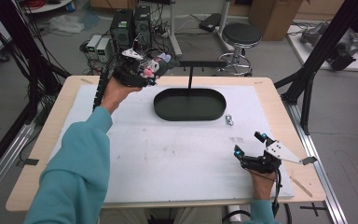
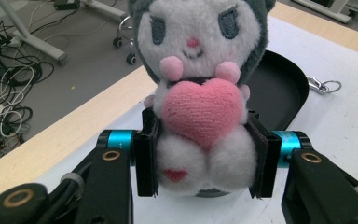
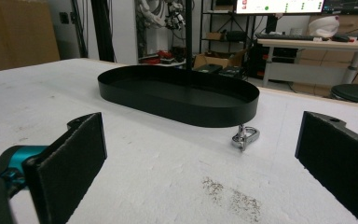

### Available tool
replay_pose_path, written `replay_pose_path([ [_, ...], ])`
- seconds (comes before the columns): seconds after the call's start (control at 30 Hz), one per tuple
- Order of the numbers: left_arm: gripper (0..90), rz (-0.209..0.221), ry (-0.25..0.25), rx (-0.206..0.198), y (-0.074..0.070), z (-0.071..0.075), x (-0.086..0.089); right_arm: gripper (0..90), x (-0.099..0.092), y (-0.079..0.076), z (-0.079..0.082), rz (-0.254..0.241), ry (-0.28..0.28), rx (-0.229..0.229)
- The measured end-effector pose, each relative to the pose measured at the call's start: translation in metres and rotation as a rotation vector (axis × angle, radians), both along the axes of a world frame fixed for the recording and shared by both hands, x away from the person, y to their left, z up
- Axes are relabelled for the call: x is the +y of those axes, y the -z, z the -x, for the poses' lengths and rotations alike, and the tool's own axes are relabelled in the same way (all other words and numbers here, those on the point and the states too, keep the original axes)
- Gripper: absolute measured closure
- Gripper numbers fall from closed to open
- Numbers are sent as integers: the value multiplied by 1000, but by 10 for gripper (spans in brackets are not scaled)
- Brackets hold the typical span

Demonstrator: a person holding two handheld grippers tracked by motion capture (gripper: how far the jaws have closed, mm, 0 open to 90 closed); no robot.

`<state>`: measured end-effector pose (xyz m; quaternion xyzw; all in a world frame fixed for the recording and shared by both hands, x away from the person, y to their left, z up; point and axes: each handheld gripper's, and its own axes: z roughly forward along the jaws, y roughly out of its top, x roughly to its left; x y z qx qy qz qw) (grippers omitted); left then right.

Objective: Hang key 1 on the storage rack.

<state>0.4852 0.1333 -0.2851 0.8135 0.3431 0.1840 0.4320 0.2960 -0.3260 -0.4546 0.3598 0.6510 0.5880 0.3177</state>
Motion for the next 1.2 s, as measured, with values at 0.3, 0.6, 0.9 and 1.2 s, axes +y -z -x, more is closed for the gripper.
replay_pose_path([
  [0.3,548,0,-56,-29,5,-6,-1,10,0,0,0,-2,0,0],
  [0.6,548,-26,-71,-40,8,-7,2,10,0,0,0,-3,0,1],
  [0.9,547,-25,-95,-15,17,-3,16,10,0,0,0,0,0,1],
  [1.2,547,-41,-77,4,26,1,24,10,0,0,0,1,0,1],
])
